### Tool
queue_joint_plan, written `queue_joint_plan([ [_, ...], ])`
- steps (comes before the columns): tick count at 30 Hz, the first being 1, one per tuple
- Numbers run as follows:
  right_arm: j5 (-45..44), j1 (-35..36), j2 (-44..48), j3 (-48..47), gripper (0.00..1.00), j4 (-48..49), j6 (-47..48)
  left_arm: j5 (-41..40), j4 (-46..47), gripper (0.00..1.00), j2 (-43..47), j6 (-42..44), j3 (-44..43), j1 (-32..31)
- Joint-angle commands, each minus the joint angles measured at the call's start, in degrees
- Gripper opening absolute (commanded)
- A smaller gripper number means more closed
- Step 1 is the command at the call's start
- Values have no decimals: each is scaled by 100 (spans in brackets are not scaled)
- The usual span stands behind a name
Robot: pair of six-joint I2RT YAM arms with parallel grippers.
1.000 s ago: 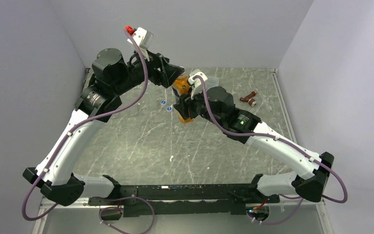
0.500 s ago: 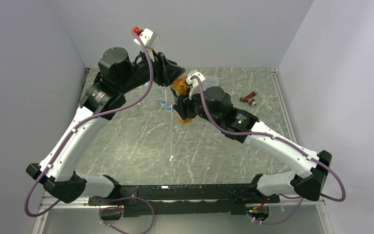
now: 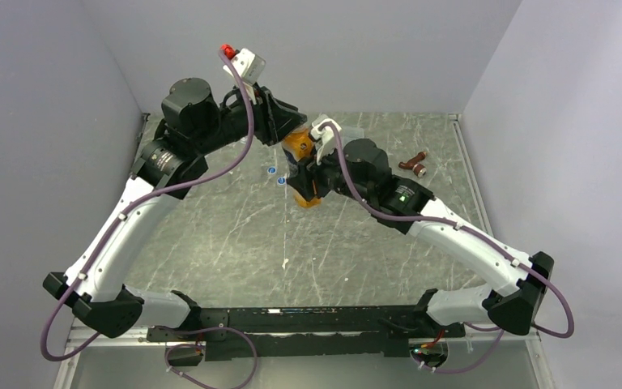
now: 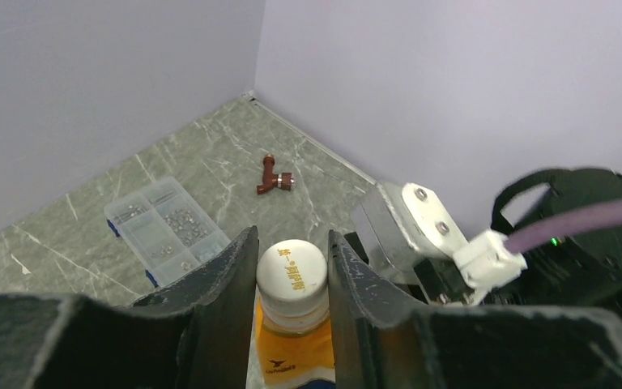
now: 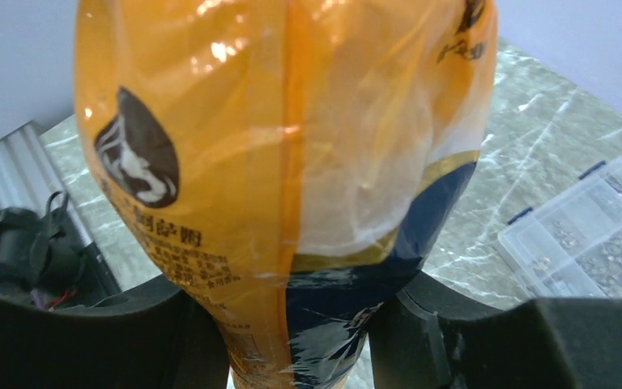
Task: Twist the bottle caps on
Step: Screw the bottle cap onto the plastic bottle.
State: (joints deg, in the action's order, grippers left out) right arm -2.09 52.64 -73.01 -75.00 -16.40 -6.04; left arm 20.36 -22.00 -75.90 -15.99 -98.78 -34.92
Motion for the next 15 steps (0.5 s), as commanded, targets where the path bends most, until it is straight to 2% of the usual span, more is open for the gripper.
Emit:
queue_joint_plan([
  [1,2044,-415,386,-220,5,474,94,619,-90,17,145,149,-161,-7],
  [7,4316,-1069,773,191,5,1403,-351,1628,293,15,415,115,114,0],
  [15,6091,-1278,751,235,4,2512,-1099,3112,894,14,532,-228,263,2],
])
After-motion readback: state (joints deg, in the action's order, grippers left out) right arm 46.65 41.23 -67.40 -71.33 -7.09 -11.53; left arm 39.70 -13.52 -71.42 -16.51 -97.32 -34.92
